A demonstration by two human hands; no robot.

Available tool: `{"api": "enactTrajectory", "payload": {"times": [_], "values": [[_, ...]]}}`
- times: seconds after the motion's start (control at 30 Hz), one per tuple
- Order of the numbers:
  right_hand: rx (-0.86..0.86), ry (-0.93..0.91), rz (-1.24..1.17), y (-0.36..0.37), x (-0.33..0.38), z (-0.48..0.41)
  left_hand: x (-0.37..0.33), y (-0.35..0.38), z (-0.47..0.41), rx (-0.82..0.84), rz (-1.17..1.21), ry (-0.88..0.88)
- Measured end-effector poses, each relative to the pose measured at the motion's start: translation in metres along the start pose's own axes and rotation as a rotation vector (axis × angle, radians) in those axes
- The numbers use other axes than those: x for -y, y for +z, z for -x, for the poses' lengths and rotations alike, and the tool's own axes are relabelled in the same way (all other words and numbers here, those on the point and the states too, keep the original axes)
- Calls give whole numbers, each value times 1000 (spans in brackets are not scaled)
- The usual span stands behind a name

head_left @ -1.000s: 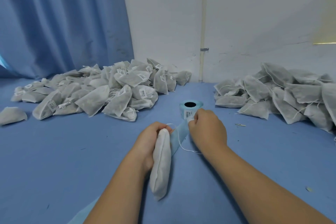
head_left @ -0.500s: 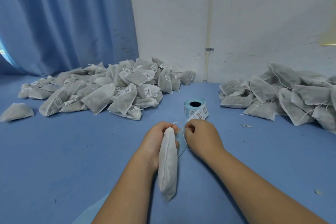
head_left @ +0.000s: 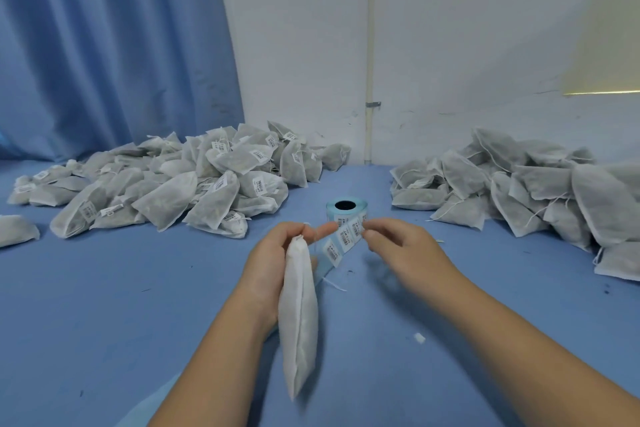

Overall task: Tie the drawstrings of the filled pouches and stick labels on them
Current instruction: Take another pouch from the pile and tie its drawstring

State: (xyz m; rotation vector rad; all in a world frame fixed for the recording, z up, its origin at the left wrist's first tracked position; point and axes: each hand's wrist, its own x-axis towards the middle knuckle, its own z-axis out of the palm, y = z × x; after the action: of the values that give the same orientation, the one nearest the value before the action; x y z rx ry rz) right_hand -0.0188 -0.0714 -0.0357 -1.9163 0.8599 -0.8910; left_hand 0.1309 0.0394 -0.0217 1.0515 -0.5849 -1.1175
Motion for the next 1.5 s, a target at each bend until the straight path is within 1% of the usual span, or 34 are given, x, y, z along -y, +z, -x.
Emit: {"api": "enactTrajectory", "payload": {"times": [0.1,0.17,0.23,0.3,0.4,0.43,0.53,0.57,0.7,0.77,0.83,1.0,1.07,1.17,1.23,1.27,1.33,1.4,1.5], "values": [[140,11,-128,-16,15,25,5,18,8,99,-212,62],[224,14,-175,-26,20,41,9,29,14,163,-282,92],[255,19,-179,-39,19,55,11,40,18,214,-341,90],[235,28,-158,-53,16,67,13,49,21,249,-427,75],[80,-17,-108,-72,8,79,14,67,26,365,-535,19],[72,-35,-92,-78,5,82,15,73,28,407,-566,3],[195,-31,-116,-88,-3,91,15,93,32,530,-669,-30],[209,-34,-119,-90,-6,94,14,99,32,559,-690,-44],[122,-54,-59,-99,-17,99,15,112,28,565,-826,-40],[78,-30,-73,-107,-19,99,22,113,26,557,-811,-25],[68,0,-79,-114,-19,98,29,112,26,552,-734,-11],[185,19,-122,-126,-14,102,39,101,25,453,-774,-5],[175,46,-180,-130,-11,103,39,97,28,490,-756,-31],[131,56,-249,-128,-8,104,38,96,33,573,-863,6],[65,32,-194,-124,-8,104,39,97,37,616,-930,21],[26,15,-161,-122,-9,104,39,98,38,632,-924,15],[-46,-12,-131,-118,-11,104,38,100,41,642,-847,6],[-105,-18,-138,-113,-12,104,38,99,41,611,-761,38],[-147,-28,-113,-105,-14,107,38,97,39,568,-570,74]]}}
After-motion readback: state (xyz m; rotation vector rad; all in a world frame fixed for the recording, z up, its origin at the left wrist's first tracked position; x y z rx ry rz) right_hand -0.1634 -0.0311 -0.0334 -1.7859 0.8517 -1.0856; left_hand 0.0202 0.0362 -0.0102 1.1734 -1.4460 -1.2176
